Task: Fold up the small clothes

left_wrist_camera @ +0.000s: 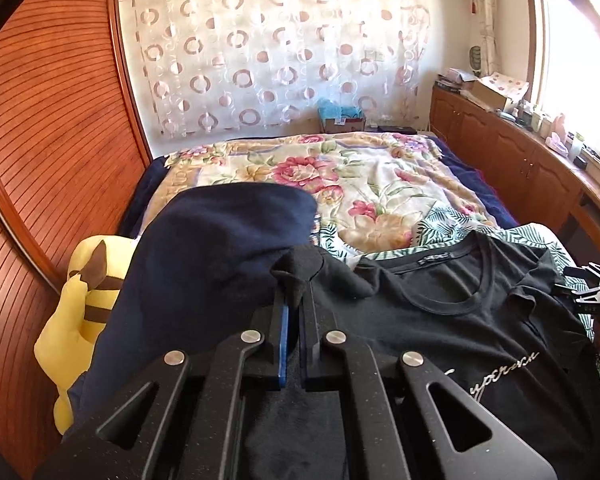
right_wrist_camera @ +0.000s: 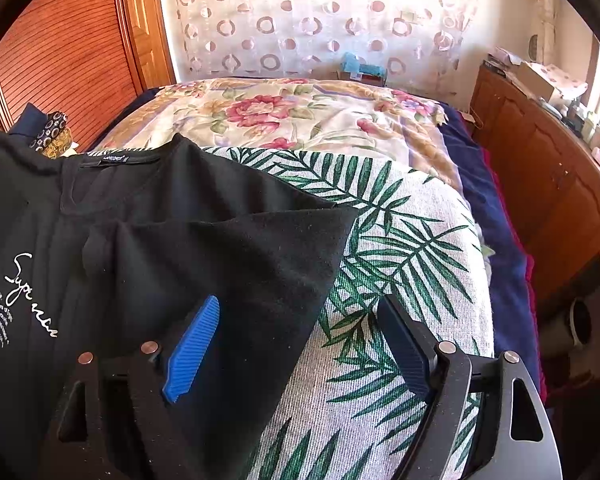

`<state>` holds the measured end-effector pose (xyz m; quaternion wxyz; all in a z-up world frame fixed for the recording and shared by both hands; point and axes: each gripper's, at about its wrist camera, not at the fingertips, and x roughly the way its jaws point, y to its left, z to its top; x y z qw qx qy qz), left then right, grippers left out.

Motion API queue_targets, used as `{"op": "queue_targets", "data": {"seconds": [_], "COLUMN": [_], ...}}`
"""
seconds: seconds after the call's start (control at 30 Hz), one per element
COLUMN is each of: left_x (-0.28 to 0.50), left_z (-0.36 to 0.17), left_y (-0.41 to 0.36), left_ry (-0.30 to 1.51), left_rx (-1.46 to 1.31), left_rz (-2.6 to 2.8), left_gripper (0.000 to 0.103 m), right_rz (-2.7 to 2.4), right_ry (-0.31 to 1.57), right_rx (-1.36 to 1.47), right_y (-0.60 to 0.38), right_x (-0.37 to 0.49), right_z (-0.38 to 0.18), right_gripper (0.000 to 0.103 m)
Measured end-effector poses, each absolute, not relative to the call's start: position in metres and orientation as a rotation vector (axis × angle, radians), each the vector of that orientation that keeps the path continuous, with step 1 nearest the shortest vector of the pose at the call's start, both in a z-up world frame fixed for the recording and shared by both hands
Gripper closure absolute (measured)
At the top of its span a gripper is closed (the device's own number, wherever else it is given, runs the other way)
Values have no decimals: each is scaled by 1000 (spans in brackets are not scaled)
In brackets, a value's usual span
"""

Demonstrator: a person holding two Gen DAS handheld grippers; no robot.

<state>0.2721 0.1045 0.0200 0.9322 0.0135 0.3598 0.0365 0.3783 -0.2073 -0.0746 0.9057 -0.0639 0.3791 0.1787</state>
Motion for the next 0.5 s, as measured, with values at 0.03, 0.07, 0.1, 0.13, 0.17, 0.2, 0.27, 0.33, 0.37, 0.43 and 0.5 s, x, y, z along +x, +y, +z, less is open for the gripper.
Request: {"op": "queue_targets", "data": {"seconds": [0.03, 0.07, 0.1, 0.13, 0.17, 0.2, 0.27, 0.33, 0.37, 0.43, 0.5], "left_x": [271, 271, 269, 268, 267, 266, 261, 256, 252, 245, 237], "left_z": [21, 22, 23, 25, 26, 27, 29, 31, 33, 34, 35], "left_y": [103, 99, 97, 91, 89, 87, 80, 75, 72, 67, 61], "left_ry": [734, 732, 729, 726, 723, 719, 710, 701, 694, 687, 682], "left_rx": [30, 31, 32, 36, 38, 38, 35, 29, 26, 23, 24], "left_rz": [71, 70, 68, 65, 63, 60, 54, 46, 42, 30, 17], "left_gripper": [98, 98, 99, 99, 99, 99, 99, 99, 99, 99, 99], "right_rz": [371, 375, 382, 390, 398, 408, 429, 434, 433, 434, 460], "right_ry": [785, 784, 783, 785, 788, 793, 801, 792, 790, 782, 782], "right_rx": [-126, -120, -117, -113, -106, -97, -77, -81, -84, -94, -101], "right_y": [-209, -211, -212, -214, -215, -216, -217, -216, -215, -212, -206], "right_x": [380, 383, 384, 387, 389, 392, 397, 400, 402, 404, 403], "right_z": [-74, -73, -73, -72, -72, -72, -73, -74, -74, -74, -74], "right_gripper": [20, 20, 20, 20, 20, 20, 23, 32, 36, 56, 86]}}
